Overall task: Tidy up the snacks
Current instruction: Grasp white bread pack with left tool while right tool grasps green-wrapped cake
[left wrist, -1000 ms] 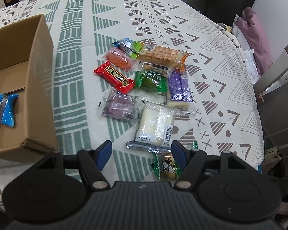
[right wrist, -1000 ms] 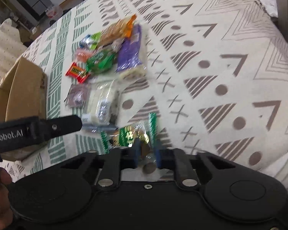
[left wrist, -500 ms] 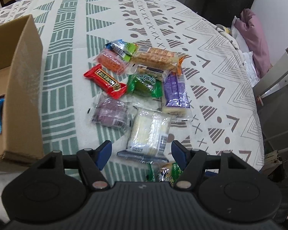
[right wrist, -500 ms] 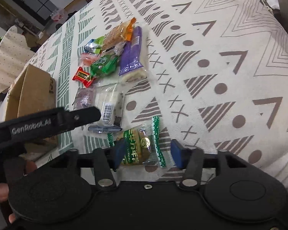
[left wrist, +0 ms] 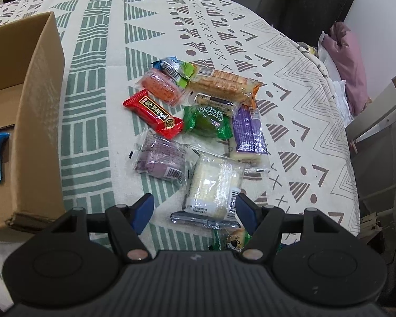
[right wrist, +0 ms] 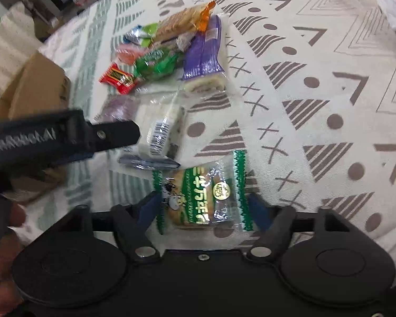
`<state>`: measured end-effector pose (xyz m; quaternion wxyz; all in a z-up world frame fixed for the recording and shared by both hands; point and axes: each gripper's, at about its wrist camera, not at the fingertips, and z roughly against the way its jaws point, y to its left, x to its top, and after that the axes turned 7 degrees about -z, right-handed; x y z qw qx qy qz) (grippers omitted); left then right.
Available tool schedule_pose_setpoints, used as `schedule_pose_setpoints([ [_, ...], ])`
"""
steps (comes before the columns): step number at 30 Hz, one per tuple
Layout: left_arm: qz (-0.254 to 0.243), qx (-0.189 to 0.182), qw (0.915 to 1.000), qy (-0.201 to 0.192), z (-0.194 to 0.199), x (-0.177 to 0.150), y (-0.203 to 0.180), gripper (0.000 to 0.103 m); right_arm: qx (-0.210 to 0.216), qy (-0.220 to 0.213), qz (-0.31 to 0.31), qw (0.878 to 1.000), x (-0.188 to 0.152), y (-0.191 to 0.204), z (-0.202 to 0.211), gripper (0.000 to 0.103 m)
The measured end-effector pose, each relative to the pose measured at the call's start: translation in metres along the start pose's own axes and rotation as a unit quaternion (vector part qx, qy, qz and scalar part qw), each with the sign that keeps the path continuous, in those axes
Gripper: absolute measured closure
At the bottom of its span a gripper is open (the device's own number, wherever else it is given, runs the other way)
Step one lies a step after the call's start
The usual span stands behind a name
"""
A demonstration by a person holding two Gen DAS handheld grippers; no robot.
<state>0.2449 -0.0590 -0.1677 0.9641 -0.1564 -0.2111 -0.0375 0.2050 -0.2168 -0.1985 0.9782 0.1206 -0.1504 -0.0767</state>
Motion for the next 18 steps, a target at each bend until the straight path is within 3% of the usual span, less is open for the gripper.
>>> schedule_pose_setpoints([
  [2, 0.001, -0.003, 1.0000, 0.000, -0.002, 0.000, 0.001, 0.035, -0.008, -0.002, 0.022, 1.000, -0.002, 0.005, 0.001, 0.051],
  [4, 0.001, -0.005, 1.0000, 0.001, -0.004, 0.000, 0.001, 0.035, -0.011, -0.003, 0.023, 1.000, -0.003, 0.004, 0.002, 0.055],
  [18, -0.017, -0.012, 0.9997, 0.014, -0.027, 0.006, -0.022, 0.035, -0.063, -0.034, -0.050, 0.996, 0.015, -0.035, 0.021, 0.057],
])
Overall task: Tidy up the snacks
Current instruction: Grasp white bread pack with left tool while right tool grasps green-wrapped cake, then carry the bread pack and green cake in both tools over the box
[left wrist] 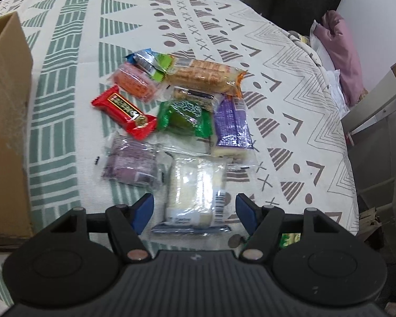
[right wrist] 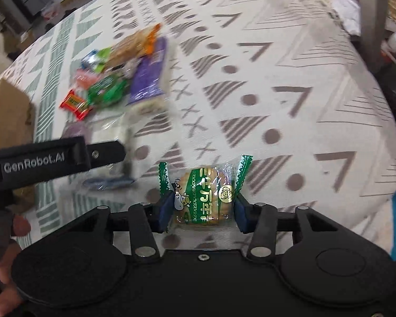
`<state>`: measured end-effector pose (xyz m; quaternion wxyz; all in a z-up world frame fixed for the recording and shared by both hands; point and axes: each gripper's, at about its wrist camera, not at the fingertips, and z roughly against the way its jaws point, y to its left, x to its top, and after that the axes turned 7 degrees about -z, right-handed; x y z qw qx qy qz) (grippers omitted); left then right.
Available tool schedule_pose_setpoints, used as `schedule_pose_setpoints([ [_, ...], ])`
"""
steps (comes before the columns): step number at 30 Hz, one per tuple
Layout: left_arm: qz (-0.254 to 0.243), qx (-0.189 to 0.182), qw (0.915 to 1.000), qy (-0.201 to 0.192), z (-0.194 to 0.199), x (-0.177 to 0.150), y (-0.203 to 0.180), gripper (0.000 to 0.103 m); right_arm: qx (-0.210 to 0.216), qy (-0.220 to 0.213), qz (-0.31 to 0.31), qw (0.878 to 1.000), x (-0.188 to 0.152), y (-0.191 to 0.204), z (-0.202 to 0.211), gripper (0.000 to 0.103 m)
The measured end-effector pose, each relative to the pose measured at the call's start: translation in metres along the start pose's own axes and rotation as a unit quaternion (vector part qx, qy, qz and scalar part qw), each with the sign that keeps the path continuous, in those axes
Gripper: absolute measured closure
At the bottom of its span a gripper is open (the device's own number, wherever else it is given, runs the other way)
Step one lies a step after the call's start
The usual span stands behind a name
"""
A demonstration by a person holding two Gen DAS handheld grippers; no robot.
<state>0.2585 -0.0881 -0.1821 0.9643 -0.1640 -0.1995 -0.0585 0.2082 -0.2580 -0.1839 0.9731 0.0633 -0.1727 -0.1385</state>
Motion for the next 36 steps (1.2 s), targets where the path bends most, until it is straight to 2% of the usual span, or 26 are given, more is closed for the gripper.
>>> schedule_pose_setpoints([
  [6, 0.000, 0.025, 0.9994, 0.023, -0.015, 0.004, -0.010, 0.037, 0.005, 0.005, -0.014, 1.000, 0.004, -0.006, -0.003, 0.051],
  [9, -0.005, 0.045, 0.9984, 0.033, -0.019, 0.004, -0.014, 0.053, 0.011, 0.009, -0.006, 1.000, 0.004, -0.002, -0.006, 0.041],
  [12, -0.006, 0.054, 0.9979, 0.035, -0.018, 0.004, -0.014, 0.056, 0.009, 0.018, 0.004, 1.000, 0.004, 0.003, -0.012, 0.035],
  [15, -0.007, 0.058, 0.9975, 0.039, -0.017, 0.004, -0.014, 0.057, -0.008, 0.021, 0.013, 1.000, 0.005, 0.006, -0.017, 0.040],
  [17, -0.001, 0.060, 0.9973, 0.042, -0.015, 0.003, -0.012, 0.058, -0.017, 0.012, 0.020, 1.000, 0.005, 0.008, -0.015, 0.049],
  [20, 0.005, 0.062, 0.9972, 0.041, -0.007, 0.001, -0.010, 0.058, -0.010, 0.003, 0.023, 1.000, 0.003, 0.009, -0.009, 0.055],
  [26, 0.013, 0.070, 0.9970, 0.031, 0.016, -0.001, -0.006, 0.059, 0.013, -0.007, 0.017, 1.000, 0.003, 0.009, 0.005, 0.057],
  [36, 0.026, 0.079, 0.9965, -0.002, 0.062, -0.001, 0.000, 0.059, 0.064, -0.048, 0.019, 0.997, 0.012, 0.026, 0.043, 0.057],
])
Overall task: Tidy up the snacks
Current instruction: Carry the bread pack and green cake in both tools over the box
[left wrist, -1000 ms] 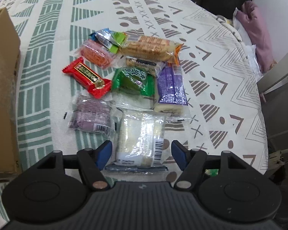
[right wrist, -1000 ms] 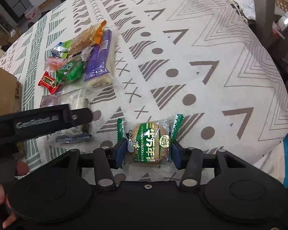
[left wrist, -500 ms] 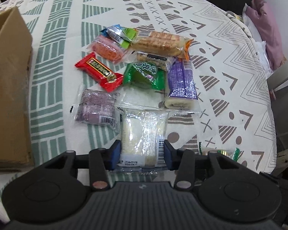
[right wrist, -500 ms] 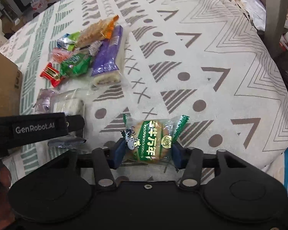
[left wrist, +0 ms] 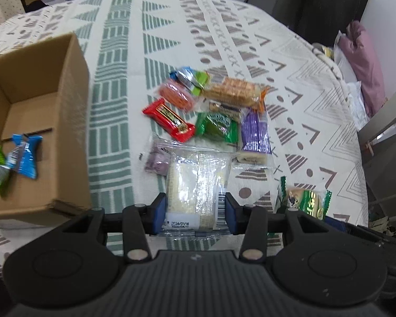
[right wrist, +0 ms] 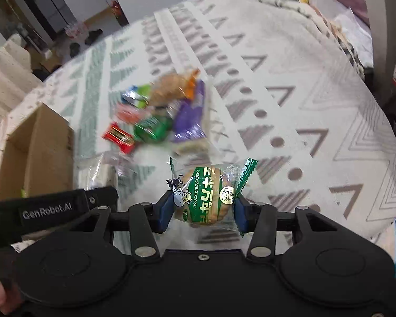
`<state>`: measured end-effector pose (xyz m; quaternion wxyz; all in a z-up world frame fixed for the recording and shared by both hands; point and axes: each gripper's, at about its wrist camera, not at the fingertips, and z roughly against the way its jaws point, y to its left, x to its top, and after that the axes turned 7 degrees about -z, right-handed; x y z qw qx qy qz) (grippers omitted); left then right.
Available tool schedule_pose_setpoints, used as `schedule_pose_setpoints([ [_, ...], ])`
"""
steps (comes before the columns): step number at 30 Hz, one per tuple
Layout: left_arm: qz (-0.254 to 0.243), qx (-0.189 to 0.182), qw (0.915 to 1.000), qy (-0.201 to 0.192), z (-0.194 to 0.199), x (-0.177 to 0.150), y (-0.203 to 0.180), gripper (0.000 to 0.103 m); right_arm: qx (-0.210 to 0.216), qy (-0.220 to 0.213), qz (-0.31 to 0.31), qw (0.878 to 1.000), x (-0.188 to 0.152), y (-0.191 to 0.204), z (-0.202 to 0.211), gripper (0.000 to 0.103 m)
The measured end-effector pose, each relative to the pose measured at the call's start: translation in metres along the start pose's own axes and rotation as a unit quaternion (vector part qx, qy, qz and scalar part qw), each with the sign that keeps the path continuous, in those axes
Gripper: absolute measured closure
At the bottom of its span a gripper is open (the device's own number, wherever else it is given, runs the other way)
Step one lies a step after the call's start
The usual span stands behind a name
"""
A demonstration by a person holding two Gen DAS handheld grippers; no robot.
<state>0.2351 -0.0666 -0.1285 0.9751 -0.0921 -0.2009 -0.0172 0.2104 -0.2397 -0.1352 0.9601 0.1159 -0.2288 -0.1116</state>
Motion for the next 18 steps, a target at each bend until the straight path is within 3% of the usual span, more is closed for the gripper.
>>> schedule_pose_setpoints([
  [18, 0.024, 0.012, 0.9982, -0.053, 0.065, 0.011, 0.034, 0.059, 0.067, -0.051, 0.026, 0.996, 0.020, 0.057, 0.042, 0.057],
])
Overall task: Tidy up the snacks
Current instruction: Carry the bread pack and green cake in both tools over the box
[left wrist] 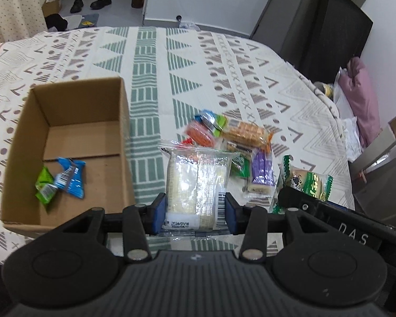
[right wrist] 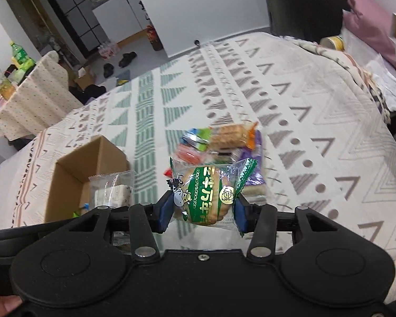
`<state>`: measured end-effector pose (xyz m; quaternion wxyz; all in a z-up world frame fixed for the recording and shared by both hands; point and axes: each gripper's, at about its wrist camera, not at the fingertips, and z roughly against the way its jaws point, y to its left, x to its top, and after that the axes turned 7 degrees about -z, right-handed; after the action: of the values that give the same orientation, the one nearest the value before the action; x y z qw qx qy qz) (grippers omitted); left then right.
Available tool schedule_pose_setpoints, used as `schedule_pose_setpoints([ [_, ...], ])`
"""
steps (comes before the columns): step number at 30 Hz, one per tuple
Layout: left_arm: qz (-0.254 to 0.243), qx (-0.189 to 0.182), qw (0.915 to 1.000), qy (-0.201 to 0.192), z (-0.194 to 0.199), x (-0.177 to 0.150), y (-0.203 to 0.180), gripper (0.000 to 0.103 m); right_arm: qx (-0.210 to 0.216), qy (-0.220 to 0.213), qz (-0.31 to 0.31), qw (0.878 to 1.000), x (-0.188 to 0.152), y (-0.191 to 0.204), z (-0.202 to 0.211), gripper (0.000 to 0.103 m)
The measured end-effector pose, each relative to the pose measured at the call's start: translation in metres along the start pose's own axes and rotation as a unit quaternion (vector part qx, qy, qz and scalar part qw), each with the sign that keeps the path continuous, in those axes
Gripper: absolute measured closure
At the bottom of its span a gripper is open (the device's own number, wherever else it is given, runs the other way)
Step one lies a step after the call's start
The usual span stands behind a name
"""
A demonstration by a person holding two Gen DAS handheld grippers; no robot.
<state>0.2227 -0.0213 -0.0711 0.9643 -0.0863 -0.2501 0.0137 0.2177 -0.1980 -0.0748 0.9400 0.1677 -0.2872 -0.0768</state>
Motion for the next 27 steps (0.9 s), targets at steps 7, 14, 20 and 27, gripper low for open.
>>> schedule_pose_setpoints([
  [7, 0.014, 0.011, 0.9998, -0.011, 0.016, 0.007, 0.023, 0.059, 0.020, -0.005, 0.013, 1.000, 0.005, 0.025, -0.002, 0.057],
  [14, 0.034, 0.024, 0.9988, -0.025, 0.031, 0.011, 0.052, 0.059, 0.037, -0.004, 0.031, 0.999, 0.006, 0.052, -0.005, 0.057],
  [20, 0.054, 0.035, 0.9974, -0.033, 0.041, 0.013, 0.080, 0.059, 0.056, -0.001, 0.045, 0.997, 0.005, 0.075, -0.009, 0.057],
  [27, 0.077, 0.042, 0.9957, -0.029, 0.045, 0.011, 0.108, 0.059, 0.071, 0.013, 0.061, 0.996, -0.001, 0.101, -0.017, 0.057],
])
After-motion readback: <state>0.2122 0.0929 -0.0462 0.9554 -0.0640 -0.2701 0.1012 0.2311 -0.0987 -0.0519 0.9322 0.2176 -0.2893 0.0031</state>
